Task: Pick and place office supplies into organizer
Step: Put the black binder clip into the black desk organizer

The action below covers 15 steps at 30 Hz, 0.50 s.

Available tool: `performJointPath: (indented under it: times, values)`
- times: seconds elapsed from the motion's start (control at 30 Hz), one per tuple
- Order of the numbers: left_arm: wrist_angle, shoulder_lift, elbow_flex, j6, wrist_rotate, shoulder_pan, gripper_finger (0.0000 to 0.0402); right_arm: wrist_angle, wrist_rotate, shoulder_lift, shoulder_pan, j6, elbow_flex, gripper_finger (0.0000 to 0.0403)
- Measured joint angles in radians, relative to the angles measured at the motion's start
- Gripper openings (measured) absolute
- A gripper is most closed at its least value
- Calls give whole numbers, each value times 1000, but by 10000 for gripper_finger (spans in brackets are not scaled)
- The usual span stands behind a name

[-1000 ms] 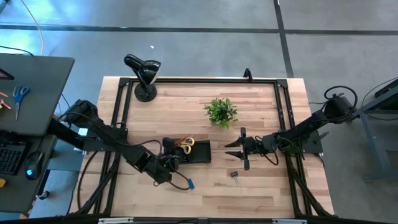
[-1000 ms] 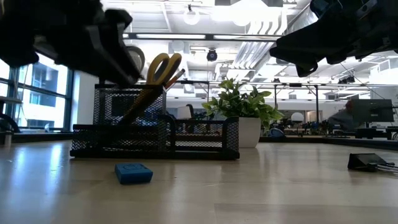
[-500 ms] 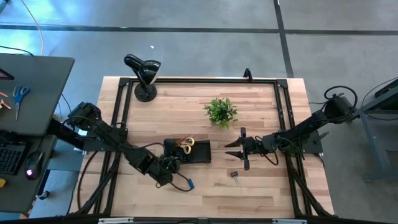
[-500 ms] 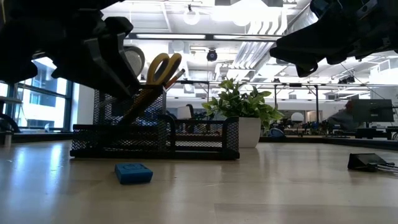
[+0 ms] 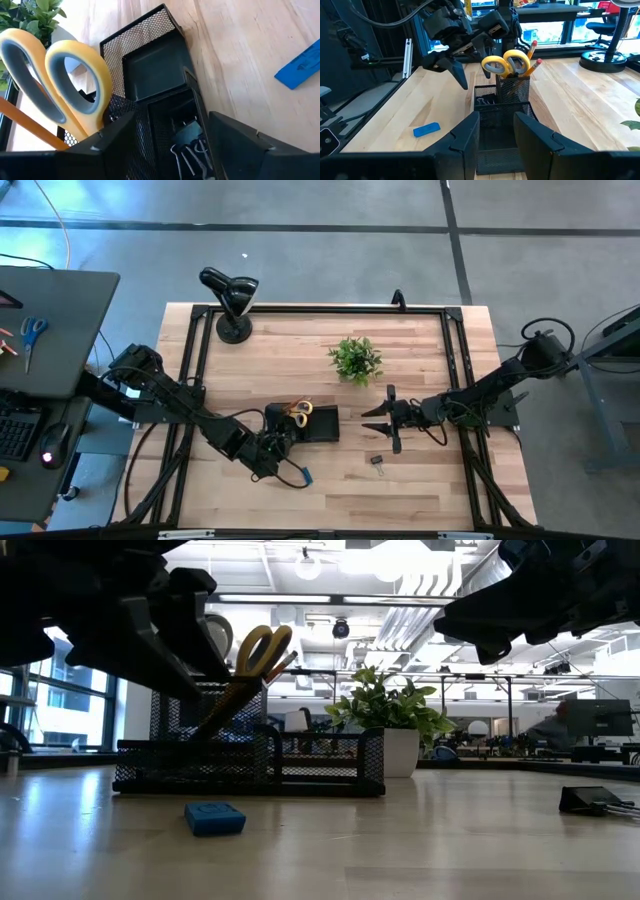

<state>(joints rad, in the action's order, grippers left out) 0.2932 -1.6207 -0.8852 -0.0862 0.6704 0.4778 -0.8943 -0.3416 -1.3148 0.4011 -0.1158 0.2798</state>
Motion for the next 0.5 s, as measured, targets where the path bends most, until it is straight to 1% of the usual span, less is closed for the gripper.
performJointPath:
  times: [0.13,0.23,0.37,0.5]
  values:
    - [2,5,0,0,-1,0,244,4,0,0,0,-25,0,116]
    - [3,19,-9,-1,-9,1,237,34,5,0,0,-85,0,116]
    - [8,37,-42,0,-48,26,215,90,29,0,6,-181,0,116]
    - [20,42,-66,3,-90,73,184,139,-4,0,40,-289,0,116]
